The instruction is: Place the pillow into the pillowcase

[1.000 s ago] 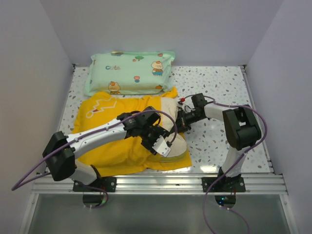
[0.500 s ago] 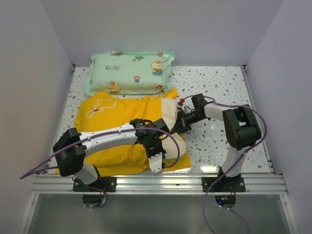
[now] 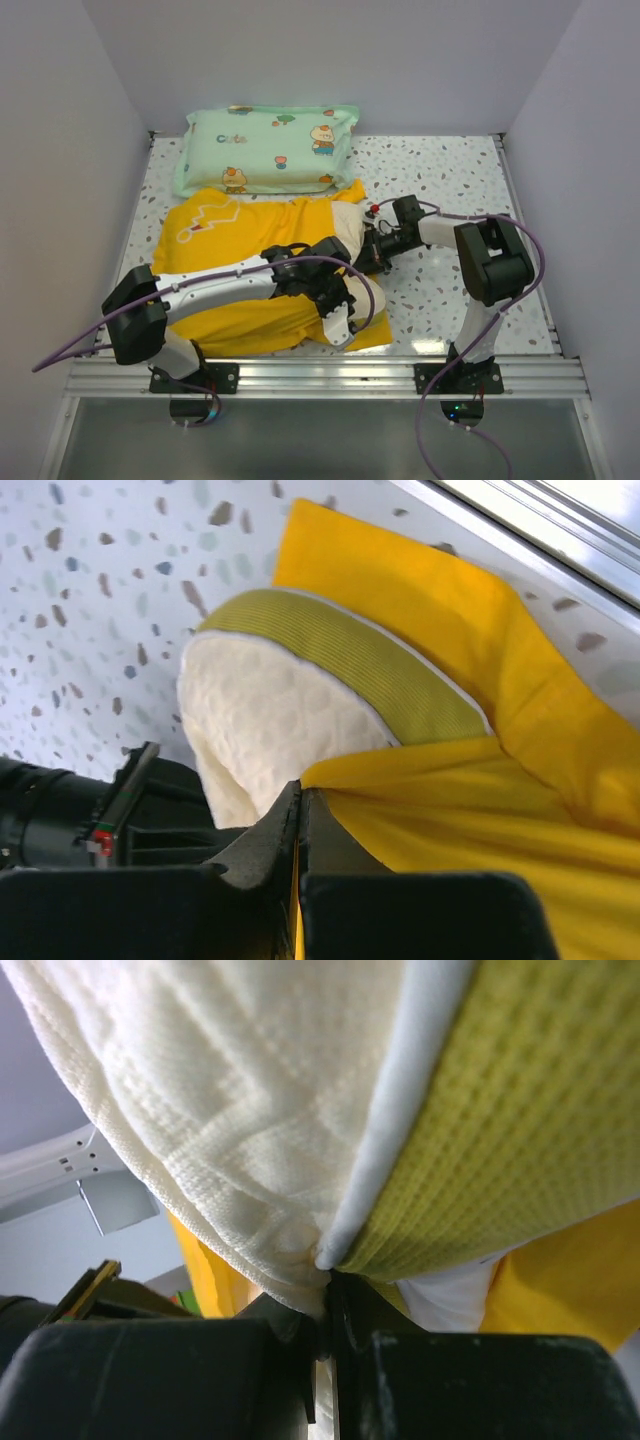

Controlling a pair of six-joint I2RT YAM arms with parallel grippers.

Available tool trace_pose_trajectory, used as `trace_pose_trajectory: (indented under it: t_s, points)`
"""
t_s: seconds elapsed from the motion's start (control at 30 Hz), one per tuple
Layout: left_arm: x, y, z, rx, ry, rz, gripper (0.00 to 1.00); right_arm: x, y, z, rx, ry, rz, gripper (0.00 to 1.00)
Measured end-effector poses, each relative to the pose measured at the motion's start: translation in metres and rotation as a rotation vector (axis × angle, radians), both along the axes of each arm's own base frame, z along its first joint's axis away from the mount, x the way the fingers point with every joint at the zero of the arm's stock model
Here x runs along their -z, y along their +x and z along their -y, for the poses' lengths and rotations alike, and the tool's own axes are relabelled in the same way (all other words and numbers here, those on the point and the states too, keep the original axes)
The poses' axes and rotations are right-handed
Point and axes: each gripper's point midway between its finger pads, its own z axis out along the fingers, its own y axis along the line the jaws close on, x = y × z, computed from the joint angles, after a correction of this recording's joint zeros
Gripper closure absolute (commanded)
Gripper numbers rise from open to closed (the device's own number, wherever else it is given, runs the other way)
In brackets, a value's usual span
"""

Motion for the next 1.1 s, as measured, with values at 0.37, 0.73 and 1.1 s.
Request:
trace_pose_trajectory:
  t_s: [0.37, 0.73, 1.1]
  points:
    - [-0.02, 0.012, 0.053, -0.108, -0.219, -0.027, 1.0, 0.003, 0.017, -0.011, 0.127, 0.011, -0.058, 1.0]
    - [-0.019, -0.003, 0.022, -0.273, -0.158, -0.206, 0.12, -0.006, 0.009, -0.013, 0.109, -0.036, 0.009, 0.5]
    - [-0.069, 0.045, 0.033, -0.716, -0.259, -0.493, 0.13, -0.04, 0.049, 0.077, 0.172, -0.179, 0.225, 0.46]
